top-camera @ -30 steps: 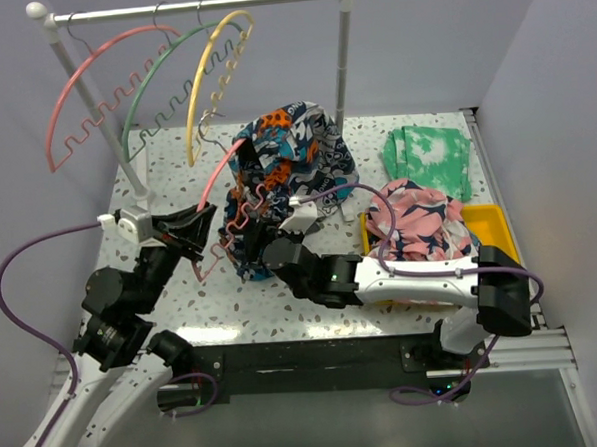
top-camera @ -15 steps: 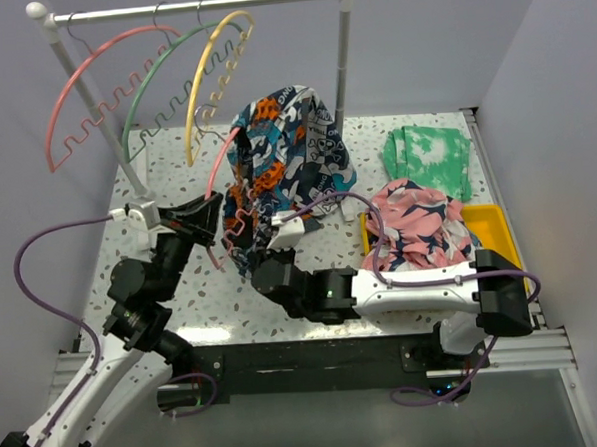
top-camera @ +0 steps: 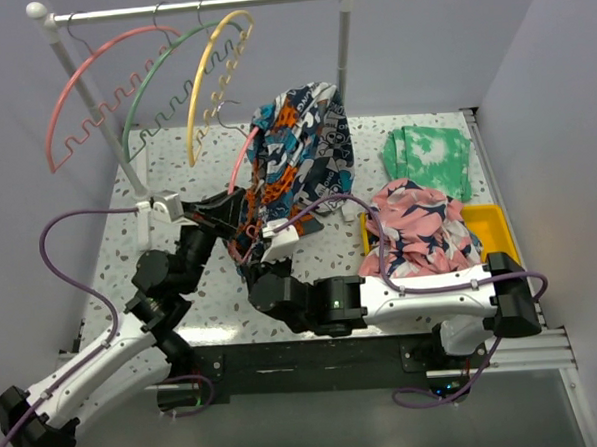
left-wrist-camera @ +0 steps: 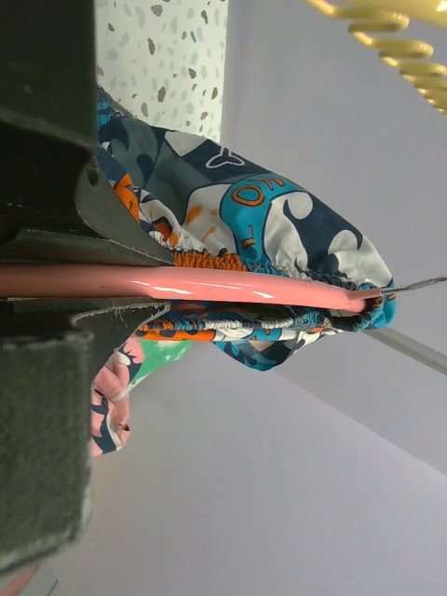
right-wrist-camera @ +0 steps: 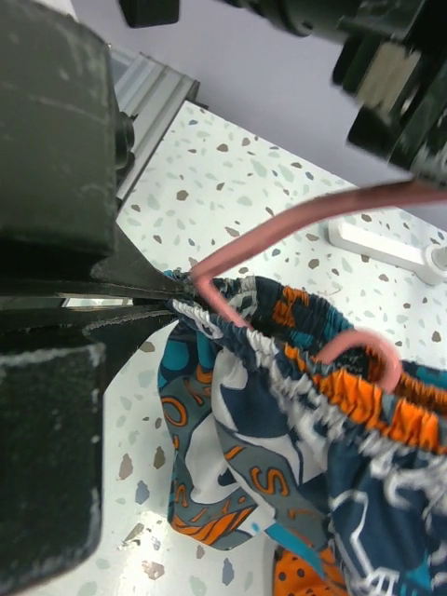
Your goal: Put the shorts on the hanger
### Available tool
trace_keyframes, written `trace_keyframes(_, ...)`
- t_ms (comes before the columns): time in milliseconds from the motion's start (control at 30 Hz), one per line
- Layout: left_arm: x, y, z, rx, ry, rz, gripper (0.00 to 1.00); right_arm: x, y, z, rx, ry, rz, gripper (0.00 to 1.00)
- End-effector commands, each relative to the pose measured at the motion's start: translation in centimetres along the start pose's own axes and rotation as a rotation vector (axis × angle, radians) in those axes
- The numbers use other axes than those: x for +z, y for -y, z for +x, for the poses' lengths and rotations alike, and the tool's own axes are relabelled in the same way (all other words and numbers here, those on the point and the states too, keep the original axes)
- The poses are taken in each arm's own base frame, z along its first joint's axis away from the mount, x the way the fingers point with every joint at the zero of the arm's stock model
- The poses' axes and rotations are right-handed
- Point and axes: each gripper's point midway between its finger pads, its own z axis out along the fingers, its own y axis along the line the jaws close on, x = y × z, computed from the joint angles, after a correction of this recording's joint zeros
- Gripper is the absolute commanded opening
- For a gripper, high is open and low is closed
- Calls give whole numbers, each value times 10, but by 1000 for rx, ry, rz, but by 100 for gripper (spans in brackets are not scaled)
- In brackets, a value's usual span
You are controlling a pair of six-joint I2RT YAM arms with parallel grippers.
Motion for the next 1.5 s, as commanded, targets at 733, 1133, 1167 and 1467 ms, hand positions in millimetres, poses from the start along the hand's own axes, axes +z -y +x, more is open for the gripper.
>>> trace_keyframes(733, 5, 3, -11, 104, 158, -81, 0, -50, -6, -44, 20, -30, -79, 0)
trace_keyframes(1133, -12, 20, 45, 154, -148, 17, 0, -17, 19, -98, -74, -109, -62, 0)
trace_keyframes(1167, -17, 14, 51, 171, -191, -1, 0, -17, 22, -97, -75, -111, -57, 0)
trace_keyframes(1467, -44, 12, 41, 211, -437, -55, 0, -27, 45, -57, -133, -199, -110, 44)
